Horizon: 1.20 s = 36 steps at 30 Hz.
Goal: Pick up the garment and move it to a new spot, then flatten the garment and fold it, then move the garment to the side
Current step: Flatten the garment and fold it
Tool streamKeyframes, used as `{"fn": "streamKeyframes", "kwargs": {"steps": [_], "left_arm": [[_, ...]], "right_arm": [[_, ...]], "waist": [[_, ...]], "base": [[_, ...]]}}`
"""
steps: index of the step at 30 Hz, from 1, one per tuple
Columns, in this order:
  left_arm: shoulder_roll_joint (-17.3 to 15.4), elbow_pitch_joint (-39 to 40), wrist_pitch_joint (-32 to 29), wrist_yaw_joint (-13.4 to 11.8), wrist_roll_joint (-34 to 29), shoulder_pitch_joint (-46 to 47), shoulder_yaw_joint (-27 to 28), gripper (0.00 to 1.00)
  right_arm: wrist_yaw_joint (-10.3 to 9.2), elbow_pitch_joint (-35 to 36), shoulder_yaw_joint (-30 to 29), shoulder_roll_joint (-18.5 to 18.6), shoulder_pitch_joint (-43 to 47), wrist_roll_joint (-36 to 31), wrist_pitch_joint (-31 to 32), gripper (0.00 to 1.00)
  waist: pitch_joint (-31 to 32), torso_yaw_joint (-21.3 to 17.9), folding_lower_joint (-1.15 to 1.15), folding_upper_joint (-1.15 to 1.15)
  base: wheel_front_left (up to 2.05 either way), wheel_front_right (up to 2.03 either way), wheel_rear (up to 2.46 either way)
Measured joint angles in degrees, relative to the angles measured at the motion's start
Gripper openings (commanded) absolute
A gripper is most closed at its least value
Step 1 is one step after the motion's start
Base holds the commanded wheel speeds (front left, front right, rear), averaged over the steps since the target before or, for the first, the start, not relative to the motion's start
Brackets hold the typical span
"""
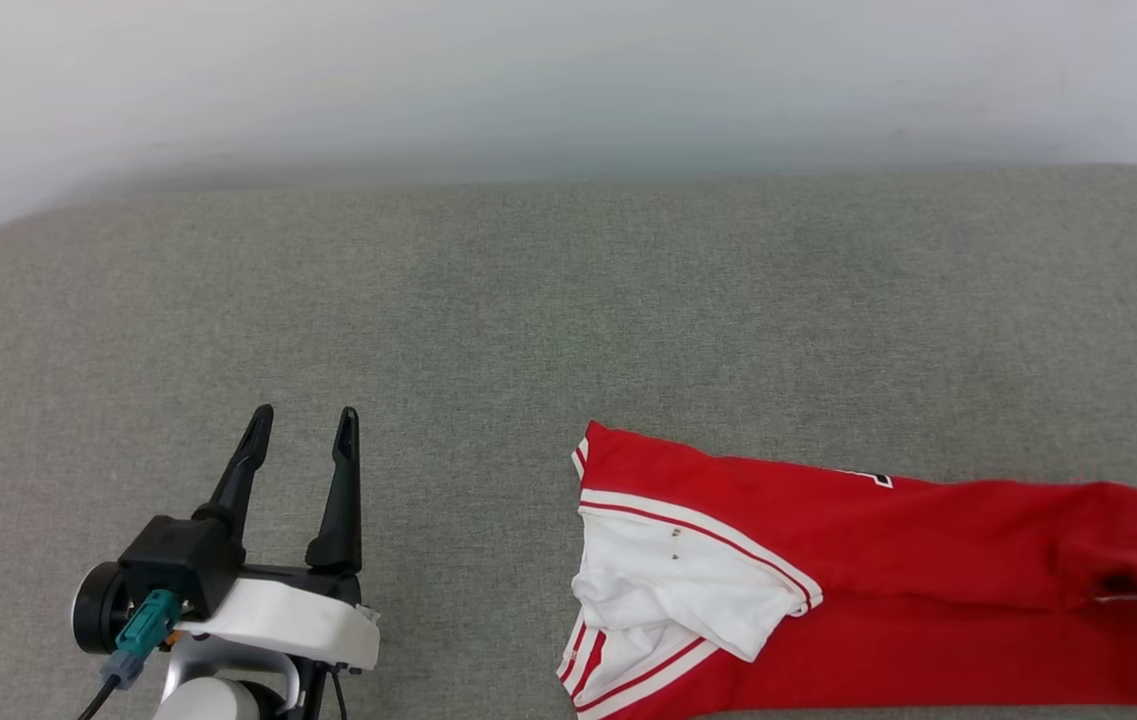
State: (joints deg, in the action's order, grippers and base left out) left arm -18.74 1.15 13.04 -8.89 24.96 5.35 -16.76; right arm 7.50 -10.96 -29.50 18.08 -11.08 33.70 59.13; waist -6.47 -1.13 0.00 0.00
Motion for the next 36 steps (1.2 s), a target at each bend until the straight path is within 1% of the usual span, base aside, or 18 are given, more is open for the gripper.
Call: {"fn": "streamKeyframes", "kwargs": {"steps": [3,5,6,8,10,12,14,17,22,25,26,27,28,32,33,36], "left_arm": [[-0.1,0.1,-0.2,0.0,0.1,-0.1,-0.1,1.00],[-0.1,0.0,-0.3,-0.1,0.1,-0.1,-0.3,1.00],[-0.1,0.0,-0.4,-0.1,0.1,-0.1,-0.5,1.00],[-0.1,-0.2,-0.8,0.3,0.3,-0.1,-0.9,1.00],[0.0,-0.4,-1.1,0.4,0.4,0.2,-1.3,1.00],[0.0,-0.7,-1.3,0.8,0.5,0.8,-1.7,1.00],[0.2,-0.9,-1.5,1.1,0.5,1.1,-2.2,1.00],[0.4,-1.7,-1.8,1.6,0.5,1.6,-3.0,1.00],[1.1,-2.9,-1.8,2.2,1.0,2.3,-3.7,1.00],[1.2,-3.4,-1.5,2.3,1.1,2.6,-3.7,1.00],[1.2,-3.5,-1.4,2.4,1.2,2.7,-3.7,1.00],[1.3,-3.6,-1.3,2.4,1.4,2.8,-3.7,1.00],[1.3,-3.8,-1.2,2.4,1.5,2.9,-3.7,1.00],[1.4,-4.4,-0.7,2.4,1.5,2.9,-3.6,1.00],[1.5,-4.6,-0.6,2.4,1.5,2.9,-3.6,1.00],[1.7,-5.0,-0.2,2.4,1.6,2.9,-3.7,1.00]], "right_arm": [[-0.01,0.1,1.2,-6.5,-1.2,5.1,4.4,0.00],[-0.01,0.8,2.4,-10.5,-1.4,8.4,6.4,0.00],[-0.01,0.9,3.3,-12.1,-1.4,10.0,7.5,0.00],[-0.01,1.1,4.8,-14.2,-1.4,13.9,8.5,0.00],[-0.01,0.1,7.1,-14.8,-1.5,18.2,9.1,0.00],[-0.01,-1.6,10.3,-14.9,-1.9,23.3,8.2,0.00],[-0.01,-3.7,15.7,-14.9,-2.3,29.1,5.4,0.00],[-0.01,-6.0,23.9,-15.2,-2.7,35.3,0.6,0.00],[-0.01,-8.1,35.1,-15.2,-4.1,41.0,-6.2,0.00],[-0.01,-9.0,39.4,-15.2,-5.4,40.2,-10.5,0.00],[-0.01,-9.4,40.3,-15.2,-5.7,38.7,-11.7,0.15],[-0.01,-10.0,41.1,-15.2,-5.9,37.4,-13.1,0.53],[-0.01,-10.5,41.7,-15.2,-6.1,36.4,-14.2,1.00],[-0.01,-11.2,44.7,-14.2,-6.7,34.2,-17.0,1.00],[-0.01,-11.0,45.3,-13.5,-7.0,33.4,-18.0,1.00],[-0.01,-8.6,48.3,-9.6,-7.3,29.0,-21.9,1.00]], "waist": [[0.3,-0.3,0.00,0.00],[0.5,-0.2,0.00,0.00],[0.6,-0.1,0.00,0.00],[0.8,0.3,0.00,0.00],[0.9,0.8,0.00,0.00],[1.1,1.4,0.00,0.00],[1.2,2.0,0.00,0.00],[1.3,3.1,0.00,0.00],[1.3,5.0,0.00,0.00],[1.1,5.9,0.00,0.00],[1.0,6.1,0.00,0.00],[0.9,6.3,0.00,0.00],[0.8,6.5,0.00,0.00],[0.4,6.7,0.00,0.00],[0.4,6.7,0.00,0.00],[0.4,6.7,0.00,0.00]], "base": [[0.00,0.00,0.00],[0.00,0.00,0.00],[0.00,0.00,0.00],[0.00,0.00,0.00],[0.00,0.00,0.00],[0.00,0.00,0.00],[0.00,0.00,0.00],[0.00,0.00,0.00],[0.00,0.00,0.00],[0.00,0.00,0.00],[0.00,0.00,0.00],[0.00,0.00,0.00],[0.00,0.00,0.00],[0.00,0.00,0.00],[0.00,0.00,0.00],[0.00,0.00,0.00]]}}
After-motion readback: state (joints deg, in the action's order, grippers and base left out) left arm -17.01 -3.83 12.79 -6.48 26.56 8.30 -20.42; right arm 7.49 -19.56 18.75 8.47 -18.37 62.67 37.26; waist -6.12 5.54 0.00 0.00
